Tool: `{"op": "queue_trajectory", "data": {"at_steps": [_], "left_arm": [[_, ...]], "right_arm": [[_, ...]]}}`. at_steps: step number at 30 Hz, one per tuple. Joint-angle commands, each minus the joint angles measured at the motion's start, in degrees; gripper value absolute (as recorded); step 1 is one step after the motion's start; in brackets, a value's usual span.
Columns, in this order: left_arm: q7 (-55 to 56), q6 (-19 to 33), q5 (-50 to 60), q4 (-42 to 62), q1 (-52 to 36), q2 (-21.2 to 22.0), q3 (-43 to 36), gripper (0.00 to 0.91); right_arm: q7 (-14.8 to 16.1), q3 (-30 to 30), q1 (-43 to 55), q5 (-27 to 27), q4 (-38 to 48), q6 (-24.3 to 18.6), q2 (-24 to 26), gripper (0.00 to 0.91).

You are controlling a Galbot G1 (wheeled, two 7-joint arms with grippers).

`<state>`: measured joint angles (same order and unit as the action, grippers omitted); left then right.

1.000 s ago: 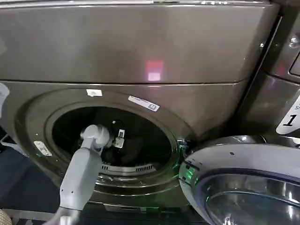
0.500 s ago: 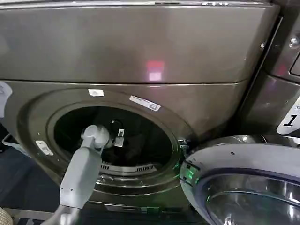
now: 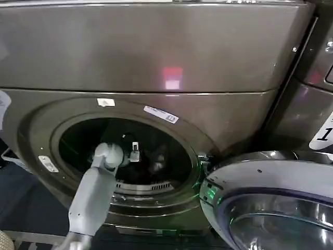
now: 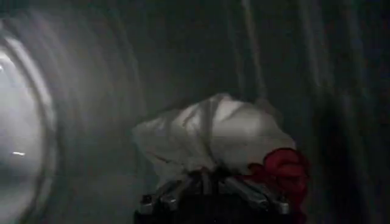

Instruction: Grasp the clothes from the dryer.

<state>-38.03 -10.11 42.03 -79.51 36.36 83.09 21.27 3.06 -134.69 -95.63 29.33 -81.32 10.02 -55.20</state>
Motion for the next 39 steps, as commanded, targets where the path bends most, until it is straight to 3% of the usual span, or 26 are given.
{"op": "queue_trajectory", "data": {"at_steps": [1,4,10,33,39], "left_arm": [[39.9,-11.4,-21.4,-3.7,2.4,3.3,-0.5,0.000],[43.3,-12.2,-28.9,-6.2,3.8,4.5,0.6,0.000],[47.3,-13.0,-35.7,-9.5,6.0,4.7,0.7,0.000],[47.8,-13.4,-37.0,-12.1,8.0,4.5,0.9,0.000],[47.8,-13.3,-37.0,-12.2,8.0,4.7,0.8,0.000]], "right_arm": [[1.0,0.0,0.0,0.0,-1.1,-0.6,-0.2,0.907],[-1.0,0.4,0.0,0.7,-1.4,-1.6,-0.1,0.907],[-0.6,0.2,-0.2,-0.3,-0.8,-2.0,-0.4,0.907],[-0.5,0.7,0.3,-0.2,-0.7,-2.0,-0.7,0.907],[-0.6,-0.4,0.5,0.6,-2.8,1.1,-0.9,0.907]]}}
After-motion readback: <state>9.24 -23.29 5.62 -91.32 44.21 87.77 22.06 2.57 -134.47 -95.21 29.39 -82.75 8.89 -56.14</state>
